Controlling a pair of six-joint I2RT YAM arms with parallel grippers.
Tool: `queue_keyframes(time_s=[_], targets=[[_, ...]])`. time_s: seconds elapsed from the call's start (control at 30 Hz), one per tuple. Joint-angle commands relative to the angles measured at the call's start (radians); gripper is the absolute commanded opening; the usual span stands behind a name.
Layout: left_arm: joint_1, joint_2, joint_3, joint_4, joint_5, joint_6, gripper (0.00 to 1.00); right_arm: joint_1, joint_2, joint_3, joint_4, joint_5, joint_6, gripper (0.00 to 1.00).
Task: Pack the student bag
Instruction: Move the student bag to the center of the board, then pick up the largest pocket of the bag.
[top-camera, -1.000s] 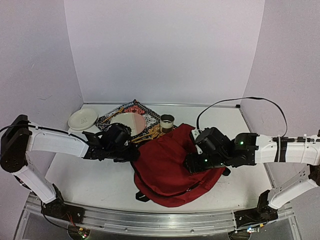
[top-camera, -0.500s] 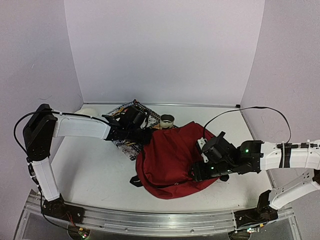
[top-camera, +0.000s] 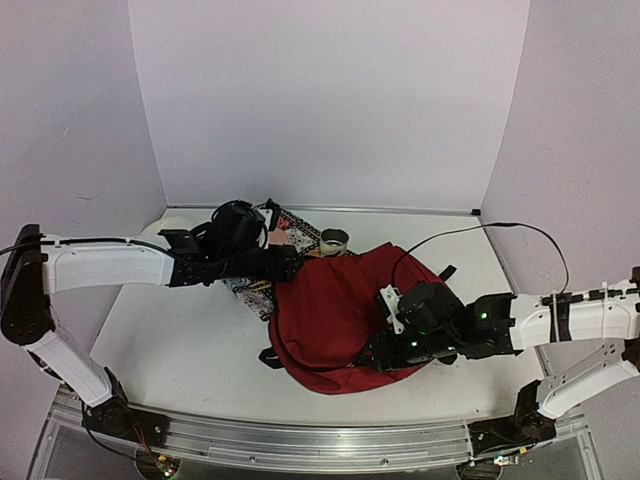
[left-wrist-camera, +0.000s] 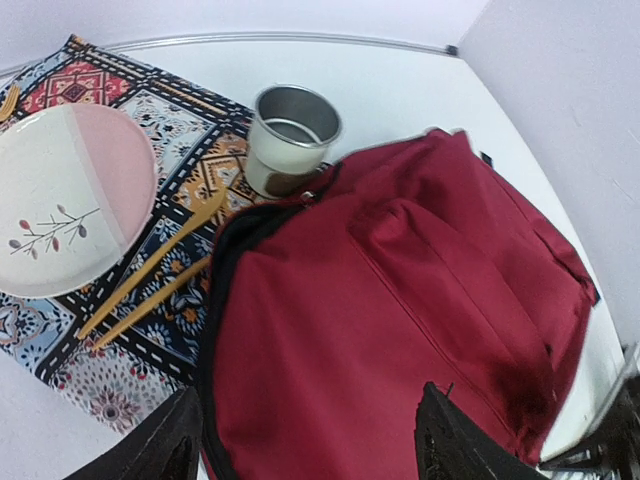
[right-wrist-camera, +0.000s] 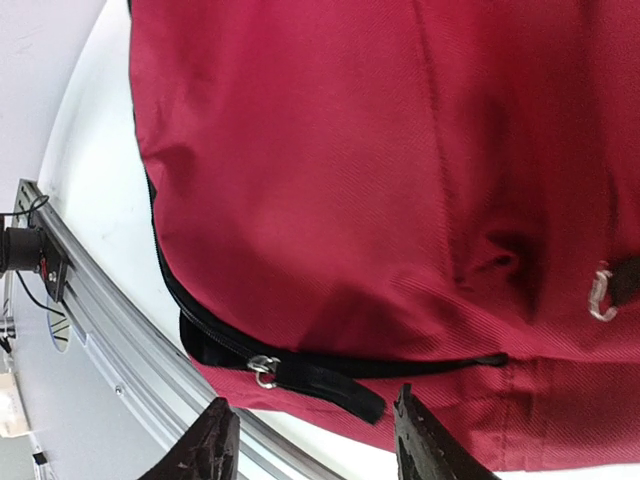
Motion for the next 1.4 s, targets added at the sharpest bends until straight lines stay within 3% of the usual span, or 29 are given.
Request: queue_keyframes(time_s=[0.0, 0.23, 0.43, 0.6, 0.83, 1.0, 1.37], targets=[[-0.079, -0.113, -0.076, -0.012, -0.046, -0.044, 0.75, 0.011, 0.044, -0.013, 0.062, -0.035, 0.015, 0.47], [-0.17, -0.245, -0.19, -0.021, -0.071, -0.101, 0.75, 0.035, 0.068, -0.002, 0.072, -0.038, 0.024, 0.32], [-0.232, -0.275, -0.229, -0.019, -0.08, -0.085, 0.73, 0.047, 0.036, 0.01, 0.069, -0.032, 0.024, 0.3], [-0.32, -0.205, -0.188, -0.019, -0.107, -0.039, 0.72, 0.047, -0.023, 0.029, 0.05, 0.002, 0.007, 0.3], [-0.418, -0.094, -0.105, -0.021, -0.157, -0.025, 0.71, 0.048, -0.164, -0.002, -0.175, 0.29, 0.104, 0.38], [-0.472, 0.004, -0.02, -0.032, -0.153, 0.011, 0.68, 0.047, -0.23, -0.033, -0.275, 0.413, 0.178, 0.41], [-0.488, 0.205, 0.164, -0.188, 0.035, 0.175, 0.58, 0.047, -0.15, 0.007, -0.305, 0.439, 0.186, 0.47]])
